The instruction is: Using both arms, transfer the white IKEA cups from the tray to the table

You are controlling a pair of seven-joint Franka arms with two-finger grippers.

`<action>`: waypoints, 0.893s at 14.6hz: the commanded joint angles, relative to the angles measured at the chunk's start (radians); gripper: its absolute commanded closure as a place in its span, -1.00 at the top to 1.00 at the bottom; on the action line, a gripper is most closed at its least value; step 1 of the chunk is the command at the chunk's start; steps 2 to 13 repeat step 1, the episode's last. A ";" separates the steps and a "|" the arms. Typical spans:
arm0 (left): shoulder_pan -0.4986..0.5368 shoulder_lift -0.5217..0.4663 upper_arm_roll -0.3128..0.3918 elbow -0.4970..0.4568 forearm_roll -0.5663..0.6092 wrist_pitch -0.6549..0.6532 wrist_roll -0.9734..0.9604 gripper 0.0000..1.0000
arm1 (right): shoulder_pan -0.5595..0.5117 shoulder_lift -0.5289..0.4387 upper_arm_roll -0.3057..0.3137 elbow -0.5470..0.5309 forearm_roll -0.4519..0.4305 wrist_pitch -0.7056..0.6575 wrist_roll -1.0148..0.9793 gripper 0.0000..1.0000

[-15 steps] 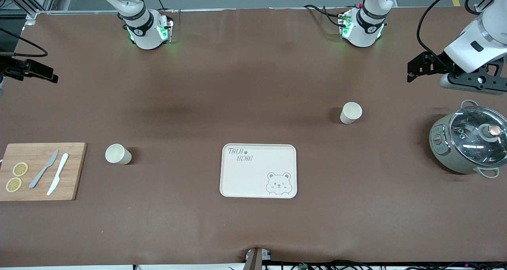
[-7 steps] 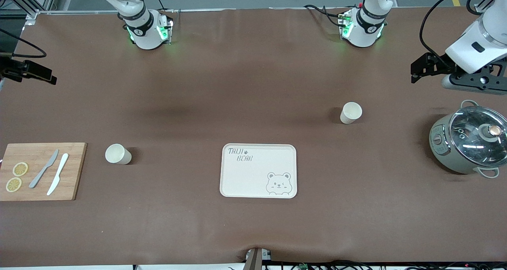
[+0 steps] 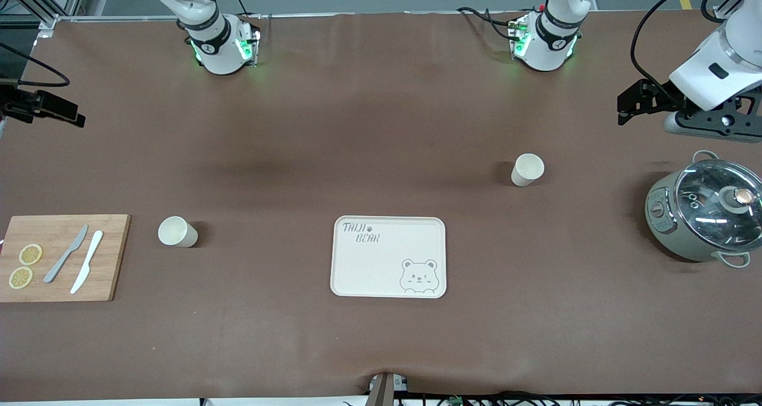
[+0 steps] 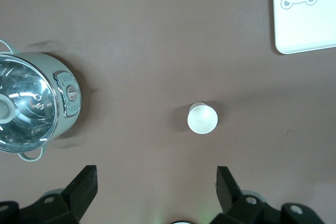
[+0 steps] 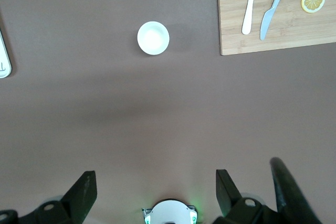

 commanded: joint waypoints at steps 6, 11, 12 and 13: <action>-0.011 0.001 0.006 0.010 0.022 -0.008 0.003 1.00 | 0.001 -0.014 0.002 -0.004 0.005 -0.002 0.015 1.00; -0.011 0.001 0.006 0.010 0.022 -0.008 0.003 1.00 | 0.001 -0.014 0.002 -0.004 0.005 -0.002 0.015 1.00; -0.011 0.001 0.006 0.010 0.022 -0.008 0.003 1.00 | 0.001 -0.014 0.002 -0.004 0.005 -0.002 0.015 1.00; -0.011 0.001 0.006 0.010 0.022 -0.008 0.003 1.00 | 0.001 -0.014 0.002 -0.004 0.005 -0.002 0.015 1.00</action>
